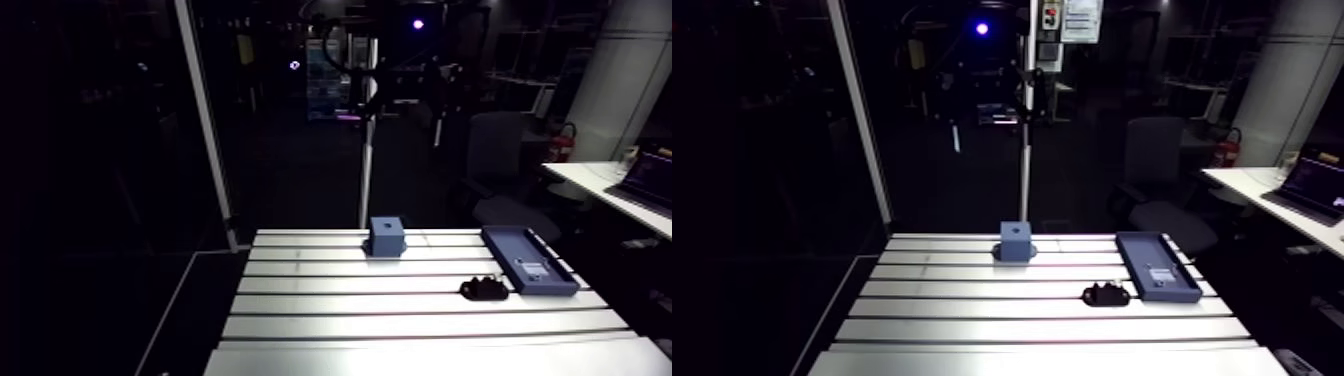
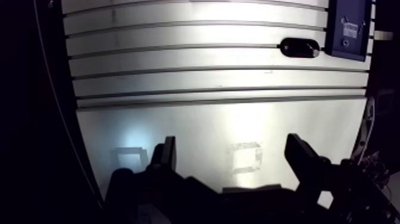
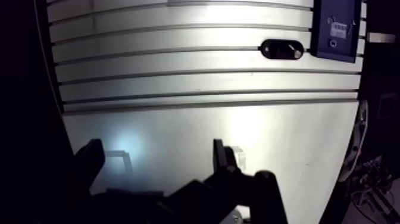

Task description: Pick up the M10 bolt and insert it into the hex recess until seated.

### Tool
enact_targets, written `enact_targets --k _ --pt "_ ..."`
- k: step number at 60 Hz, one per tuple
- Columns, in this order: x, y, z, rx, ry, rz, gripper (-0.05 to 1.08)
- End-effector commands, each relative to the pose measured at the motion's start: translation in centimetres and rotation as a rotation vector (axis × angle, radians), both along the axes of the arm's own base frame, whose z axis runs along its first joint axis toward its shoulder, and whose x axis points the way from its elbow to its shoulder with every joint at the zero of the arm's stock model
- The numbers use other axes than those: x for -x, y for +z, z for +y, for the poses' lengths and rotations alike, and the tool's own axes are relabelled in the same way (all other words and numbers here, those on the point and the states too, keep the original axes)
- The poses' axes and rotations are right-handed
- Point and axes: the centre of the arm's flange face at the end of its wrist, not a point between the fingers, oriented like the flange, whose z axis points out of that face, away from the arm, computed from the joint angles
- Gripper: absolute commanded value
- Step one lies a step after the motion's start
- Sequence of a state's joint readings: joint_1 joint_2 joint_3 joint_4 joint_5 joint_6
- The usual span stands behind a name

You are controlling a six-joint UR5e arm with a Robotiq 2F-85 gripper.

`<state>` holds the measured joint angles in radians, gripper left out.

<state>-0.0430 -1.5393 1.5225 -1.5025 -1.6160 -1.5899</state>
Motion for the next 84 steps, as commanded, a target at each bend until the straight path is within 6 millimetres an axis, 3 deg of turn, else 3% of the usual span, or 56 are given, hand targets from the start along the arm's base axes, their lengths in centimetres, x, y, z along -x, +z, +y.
enact_targets --k 1,30,43,56,65,71,78,84 --pt "0.6 0.6 0.5 0.024 0.08 0.02 0.01" --pt "0.8 -0.1 0.8 0.023 0.108 0.008 0.01" --pt "1.2 -1.1 3.0 0.024 0.112 0.009 0.01" --pt "1.8 -2.0 6.4 0.018 0.115 0.037 0.01" --pt "2.1 -3.1 9.8 0.016 0.112 0.056 0.01" --pt "2.4 -4.5 12.9 0.003 0.086 0.1 0.01" --pt "2.6 -5.8 14.7 0.001 0.082 0.136 0.01" --pt "3.0 -8.0 17.0 0.015 0.085 0.121 0.01"
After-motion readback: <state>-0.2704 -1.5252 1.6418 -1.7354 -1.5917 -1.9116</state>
